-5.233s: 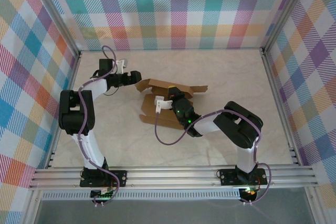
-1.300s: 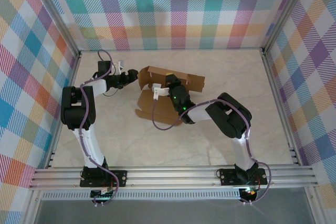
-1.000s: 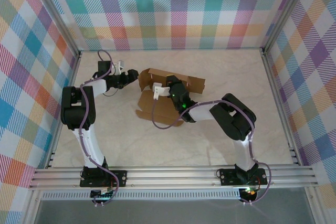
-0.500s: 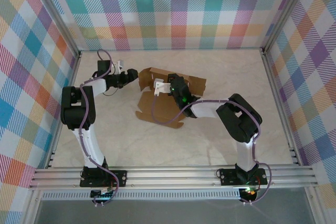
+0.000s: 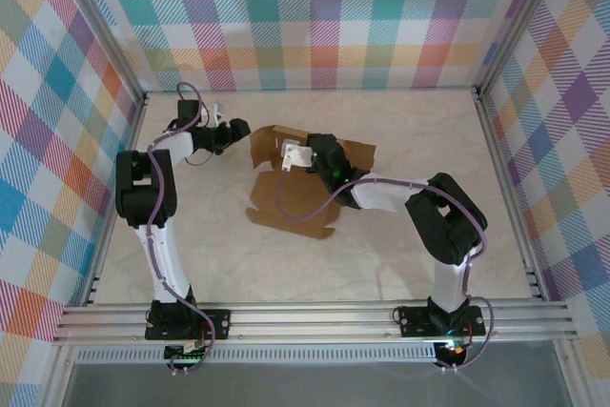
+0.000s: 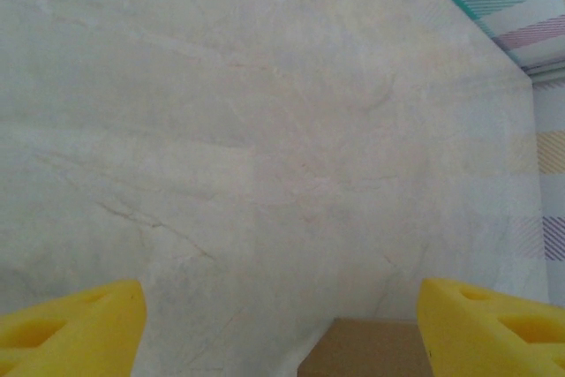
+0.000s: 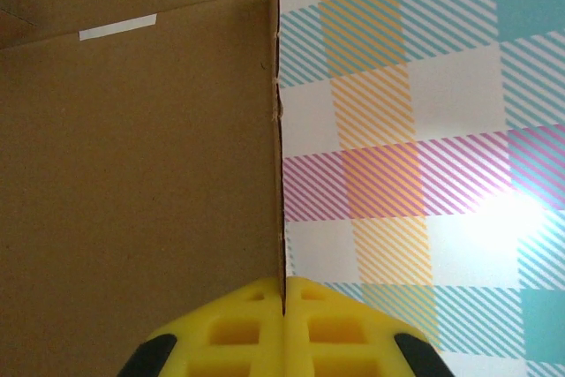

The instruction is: Fold the paper box

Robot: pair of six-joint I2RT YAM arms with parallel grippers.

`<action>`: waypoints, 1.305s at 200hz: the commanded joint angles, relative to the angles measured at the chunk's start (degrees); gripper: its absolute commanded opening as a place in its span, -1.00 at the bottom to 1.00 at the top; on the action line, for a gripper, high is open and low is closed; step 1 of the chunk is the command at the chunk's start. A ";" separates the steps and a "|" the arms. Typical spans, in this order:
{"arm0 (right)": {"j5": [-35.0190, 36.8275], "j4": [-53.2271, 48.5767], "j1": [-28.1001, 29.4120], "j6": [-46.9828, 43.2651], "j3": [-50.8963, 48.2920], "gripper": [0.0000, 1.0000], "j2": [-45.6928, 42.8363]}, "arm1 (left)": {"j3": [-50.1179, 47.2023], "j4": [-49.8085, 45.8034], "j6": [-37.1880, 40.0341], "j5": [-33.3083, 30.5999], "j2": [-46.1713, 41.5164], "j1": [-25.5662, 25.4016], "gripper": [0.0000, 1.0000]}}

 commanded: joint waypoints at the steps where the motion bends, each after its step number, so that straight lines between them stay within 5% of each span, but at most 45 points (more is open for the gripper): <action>1: -2.40 -6.72 -0.62 3.67 2.39 -1.00 -1.04 | 2.22 -2.99 1.76 1.45 0.64 0.01 0.61; 58: -5.98 -14.39 -1.76 6.29 5.69 -1.00 -1.32 | 3.44 -4.69 3.19 1.99 1.35 -1.55 0.60; 140: -3.82 -10.38 -2.13 4.42 4.91 -1.00 -0.99 | 5.74 -13.88 9.34 4.03 2.28 -5.56 0.25; 261: 1.59 14.32 0.37 -9.52 -1.50 -1.00 1.05 | -1.28 -10.60 7.68 3.70 -1.94 -6.26 0.25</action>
